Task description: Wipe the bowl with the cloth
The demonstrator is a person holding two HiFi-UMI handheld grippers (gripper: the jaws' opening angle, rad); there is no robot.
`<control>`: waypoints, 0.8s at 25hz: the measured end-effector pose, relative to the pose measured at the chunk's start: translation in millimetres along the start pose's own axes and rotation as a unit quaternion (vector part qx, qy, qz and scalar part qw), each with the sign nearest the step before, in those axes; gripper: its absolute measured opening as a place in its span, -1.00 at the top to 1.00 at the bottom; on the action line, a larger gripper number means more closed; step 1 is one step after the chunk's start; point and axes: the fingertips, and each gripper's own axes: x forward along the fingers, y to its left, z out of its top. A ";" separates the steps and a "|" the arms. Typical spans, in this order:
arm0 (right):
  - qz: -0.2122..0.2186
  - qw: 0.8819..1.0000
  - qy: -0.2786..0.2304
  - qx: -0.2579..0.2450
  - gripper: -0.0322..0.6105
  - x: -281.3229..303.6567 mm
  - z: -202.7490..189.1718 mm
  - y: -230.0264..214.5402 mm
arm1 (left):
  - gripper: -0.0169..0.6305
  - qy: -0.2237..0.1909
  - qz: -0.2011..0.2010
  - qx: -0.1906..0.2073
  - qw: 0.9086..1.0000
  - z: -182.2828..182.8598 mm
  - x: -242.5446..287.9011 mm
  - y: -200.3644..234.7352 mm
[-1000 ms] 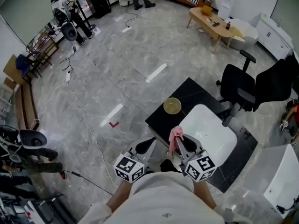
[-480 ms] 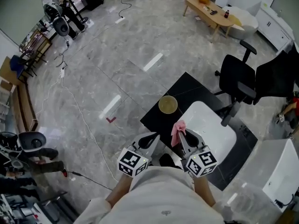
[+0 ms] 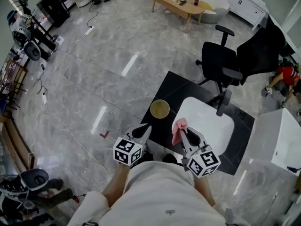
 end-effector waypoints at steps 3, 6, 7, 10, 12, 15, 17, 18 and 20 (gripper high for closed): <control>-0.034 0.999 -0.005 0.003 0.82 -0.7 0.5 -2.1 | 0.90 0.021 -0.020 -0.002 1.000 -1.5 14.5 17.9; -0.058 0.998 -0.009 0.004 0.82 3.1 1.3 -2.3 | 0.90 0.041 -0.035 0.000 0.999 -5.0 31.2 31.5; -0.063 0.998 -0.010 0.004 0.82 5.0 1.7 -0.3 | 0.90 0.047 -0.039 0.001 0.998 -6.6 35.1 35.7; -0.083 0.997 -0.007 0.006 0.82 8.4 -0.2 3.6 | 0.90 0.064 -0.049 0.002 0.997 -12.5 43.9 50.3; -0.099 0.995 -0.005 0.011 0.82 7.2 -3.8 2.7 | 0.90 0.077 -0.053 0.000 0.996 -18.7 51.3 60.6; -0.121 0.993 0.000 0.018 0.82 5.0 -8.6 1.1 | 0.80 0.095 -0.058 -0.011 0.994 -28.4 63.4 75.2; -0.132 0.991 0.002 0.022 0.82 5.3 -10.2 1.8 | 0.62 0.107 -0.060 -0.018 0.992 -33.1 70.6 84.7; -0.137 0.990 0.004 0.024 0.82 5.2 -11.0 1.9 | 0.60 0.113 -0.061 -0.019 0.992 -35.6 74.6 88.9; -0.147 0.989 0.007 0.028 0.82 4.0 -13.5 1.2 | 0.59 0.124 -0.062 -0.025 0.990 -42.4 83.5 95.6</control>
